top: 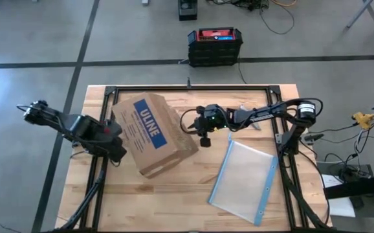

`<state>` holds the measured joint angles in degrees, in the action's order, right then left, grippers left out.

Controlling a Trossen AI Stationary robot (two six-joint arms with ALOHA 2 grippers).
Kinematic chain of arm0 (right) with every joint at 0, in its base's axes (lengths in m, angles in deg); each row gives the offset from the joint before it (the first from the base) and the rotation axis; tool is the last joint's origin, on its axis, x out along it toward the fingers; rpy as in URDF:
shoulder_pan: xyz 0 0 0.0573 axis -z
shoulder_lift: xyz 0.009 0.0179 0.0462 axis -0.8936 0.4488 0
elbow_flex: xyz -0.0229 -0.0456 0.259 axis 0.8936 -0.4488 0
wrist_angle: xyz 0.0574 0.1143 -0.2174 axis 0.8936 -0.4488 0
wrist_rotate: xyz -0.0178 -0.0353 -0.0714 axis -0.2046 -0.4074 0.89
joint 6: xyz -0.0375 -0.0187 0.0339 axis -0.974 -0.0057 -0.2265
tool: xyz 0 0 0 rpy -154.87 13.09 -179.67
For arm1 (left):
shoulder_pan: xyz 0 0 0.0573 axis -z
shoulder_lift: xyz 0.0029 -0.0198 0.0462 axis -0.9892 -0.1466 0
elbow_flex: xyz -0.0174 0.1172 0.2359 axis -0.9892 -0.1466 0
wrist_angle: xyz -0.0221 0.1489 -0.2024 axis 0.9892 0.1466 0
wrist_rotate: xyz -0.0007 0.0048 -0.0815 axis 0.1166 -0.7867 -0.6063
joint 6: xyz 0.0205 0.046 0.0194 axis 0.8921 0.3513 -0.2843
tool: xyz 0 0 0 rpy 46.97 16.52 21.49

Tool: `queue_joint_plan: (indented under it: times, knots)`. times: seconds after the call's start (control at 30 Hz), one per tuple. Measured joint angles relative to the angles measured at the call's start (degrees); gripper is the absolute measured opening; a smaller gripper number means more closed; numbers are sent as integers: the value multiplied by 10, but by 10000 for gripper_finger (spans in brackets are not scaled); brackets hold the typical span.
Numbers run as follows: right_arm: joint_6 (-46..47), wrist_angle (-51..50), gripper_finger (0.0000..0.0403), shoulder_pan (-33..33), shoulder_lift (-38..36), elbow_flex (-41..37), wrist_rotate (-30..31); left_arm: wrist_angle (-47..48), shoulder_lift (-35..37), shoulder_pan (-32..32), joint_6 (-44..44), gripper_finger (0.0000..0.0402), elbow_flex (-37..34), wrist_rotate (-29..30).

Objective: Pack items into zip bag
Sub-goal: Open the cardboard box using a gray knife

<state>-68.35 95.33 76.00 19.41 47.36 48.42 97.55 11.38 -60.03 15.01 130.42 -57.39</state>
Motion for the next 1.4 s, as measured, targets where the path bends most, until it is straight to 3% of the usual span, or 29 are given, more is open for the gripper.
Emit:
queue_joint_plan:
  times: [0.17, 0.4, 0.63, 0.87, 1.03, 1.13, 1.27, 1.4]
  knots:
    - [-29, -5, 32, -17, -1, 0, -4, -137, -8, -15, 70, 117, -65, 83]
    - [-58, 25, 8, -111, -1, 0, 18, -262, -34, -89, 193, 117, -117, 147]
    - [-12, 30, 2, -182, -1, 1, 39, -343, -39, -167, 392, 117, -84, 246]
    - [40, 88, 1, -203, 1, 3, 50, -331, -50, -300, 515, 117, -40, 296]
    - [60, 48, 0, -186, -2, 4, 165, -229, -51, -374, 542, 117, 23, 316]
    - [67, -1, 0, -179, -4, 4, 242, -147, -45, -378, 482, 117, 89, 320]
    - [68, -49, 0, -177, -10, 4, 356, -147, -23, -342, 399, 117, 132, 280]
    - [100, -94, 0, -169, -14, 3, 453, -199, -6, -265, 364, 117, 89, 268]
